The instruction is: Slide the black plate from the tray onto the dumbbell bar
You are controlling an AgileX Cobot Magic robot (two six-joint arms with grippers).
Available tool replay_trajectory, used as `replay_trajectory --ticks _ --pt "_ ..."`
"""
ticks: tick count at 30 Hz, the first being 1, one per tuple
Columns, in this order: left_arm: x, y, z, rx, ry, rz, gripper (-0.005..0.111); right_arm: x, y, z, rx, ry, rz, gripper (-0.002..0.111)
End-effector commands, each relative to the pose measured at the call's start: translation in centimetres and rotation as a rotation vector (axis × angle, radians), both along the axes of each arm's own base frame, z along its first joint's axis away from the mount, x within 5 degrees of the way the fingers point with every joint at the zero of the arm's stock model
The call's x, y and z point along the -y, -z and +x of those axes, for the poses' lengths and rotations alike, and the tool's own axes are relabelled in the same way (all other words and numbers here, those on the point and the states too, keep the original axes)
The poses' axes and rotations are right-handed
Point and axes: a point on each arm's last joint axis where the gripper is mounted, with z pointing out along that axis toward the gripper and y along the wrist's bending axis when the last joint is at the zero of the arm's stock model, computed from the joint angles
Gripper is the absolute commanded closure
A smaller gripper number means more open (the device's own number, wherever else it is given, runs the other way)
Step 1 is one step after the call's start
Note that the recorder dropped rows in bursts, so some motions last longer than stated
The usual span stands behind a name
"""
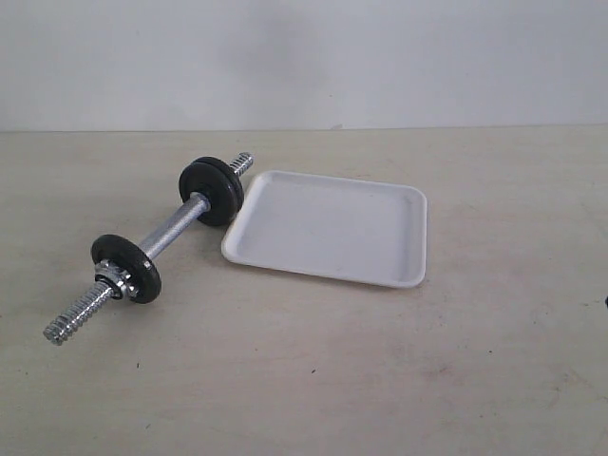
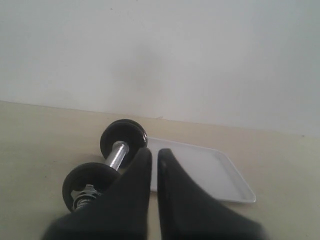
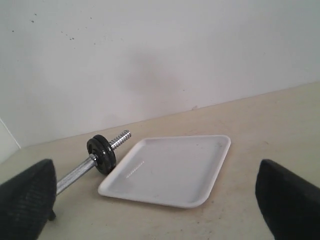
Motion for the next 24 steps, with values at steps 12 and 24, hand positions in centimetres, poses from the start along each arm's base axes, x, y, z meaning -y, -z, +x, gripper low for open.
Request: replay_trajectory --ticks 12,24 --pt "0.3 0.3 -0.1 -0.017 0.031 0.011 0.102 -0.5 0.7 -0.3 -0.099 -0.060 0.040 0.104" --pt "0.3 0.3 -0.1 -0.017 0.031 0.011 0.102 -0.5 0.7 -0.3 -0.102 -0.064 0.031 0.104"
